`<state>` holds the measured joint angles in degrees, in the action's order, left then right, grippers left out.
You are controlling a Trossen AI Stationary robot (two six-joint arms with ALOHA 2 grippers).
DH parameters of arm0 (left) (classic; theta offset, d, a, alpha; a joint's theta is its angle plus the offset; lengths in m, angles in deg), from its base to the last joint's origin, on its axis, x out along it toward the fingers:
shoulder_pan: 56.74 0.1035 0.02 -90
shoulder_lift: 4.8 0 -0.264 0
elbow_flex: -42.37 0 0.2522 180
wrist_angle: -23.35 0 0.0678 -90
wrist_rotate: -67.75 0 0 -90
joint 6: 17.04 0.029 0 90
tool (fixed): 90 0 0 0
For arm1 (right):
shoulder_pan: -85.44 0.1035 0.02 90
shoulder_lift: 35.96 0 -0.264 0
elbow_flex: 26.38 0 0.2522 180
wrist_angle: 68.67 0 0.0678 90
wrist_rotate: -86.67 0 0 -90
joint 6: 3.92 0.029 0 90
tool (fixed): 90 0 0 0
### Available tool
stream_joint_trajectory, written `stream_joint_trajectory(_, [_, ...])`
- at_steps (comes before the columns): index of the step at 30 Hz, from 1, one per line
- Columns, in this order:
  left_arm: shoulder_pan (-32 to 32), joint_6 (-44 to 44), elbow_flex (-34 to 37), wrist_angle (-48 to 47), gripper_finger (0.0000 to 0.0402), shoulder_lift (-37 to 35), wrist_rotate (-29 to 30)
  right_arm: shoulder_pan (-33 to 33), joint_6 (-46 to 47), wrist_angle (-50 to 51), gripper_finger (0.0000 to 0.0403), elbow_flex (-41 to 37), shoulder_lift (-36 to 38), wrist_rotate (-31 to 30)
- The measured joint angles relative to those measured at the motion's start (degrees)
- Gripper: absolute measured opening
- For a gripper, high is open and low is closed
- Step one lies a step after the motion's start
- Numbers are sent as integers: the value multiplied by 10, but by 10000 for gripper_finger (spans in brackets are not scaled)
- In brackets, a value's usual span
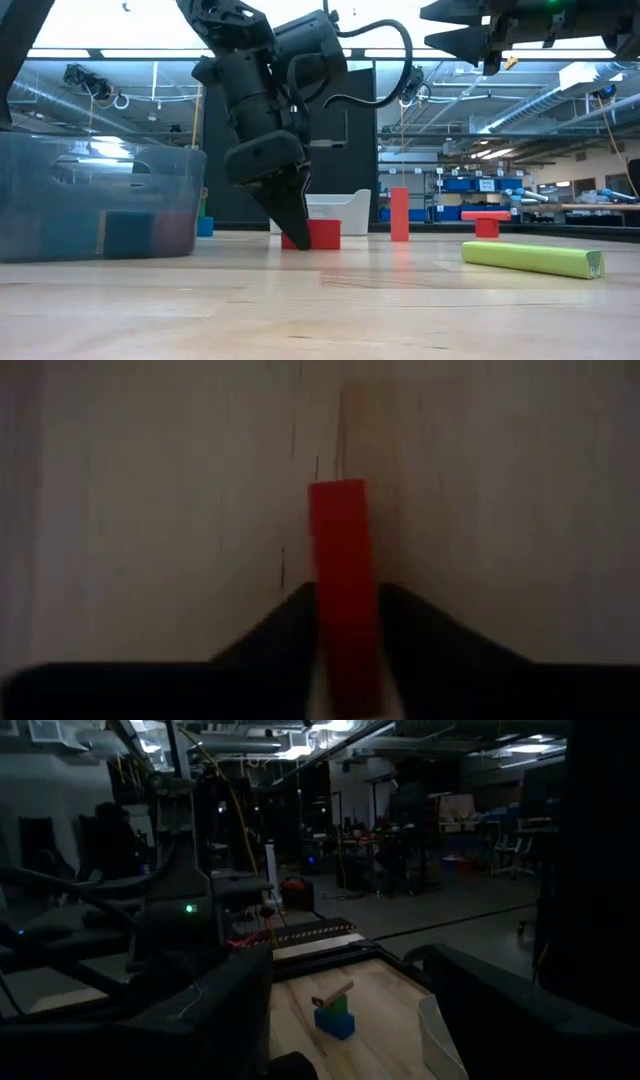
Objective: Sort blocks by size
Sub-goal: Put the red rectangular block into the gray bin
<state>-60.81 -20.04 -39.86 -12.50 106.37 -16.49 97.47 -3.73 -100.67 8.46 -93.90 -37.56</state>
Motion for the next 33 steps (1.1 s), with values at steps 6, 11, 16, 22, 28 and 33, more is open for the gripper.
stream_joint_trajectory(6, [15, 22, 1, 22, 64, -2, 19, 0, 0, 0, 277, 0, 0, -5])
stream_joint_trajectory(11, [57, 28, -30, 42, 64, -19, 86, 0, 0, 1, 273, 0, 0, -5])
stream_joint_trajectory(16, [121, 29, -75, 58, 64, -31, 103, 1, 2, 10, 268, 0, 0, -9])
stream_joint_trajectory(22, [226, 14, -113, 71, 64, -32, 108, 3, 2, 18, 263, 0, 0, -9])
stream_joint_trajectory(28, [325, -51, -113, 58, 64, -28, 72, 3, 2, 30, 256, 0, 0, -9])
stream_joint_trajectory(33, [363, -65, -112, 45, 122, -25, 10, -5, 35, 53, 255, 0, -1, -12])
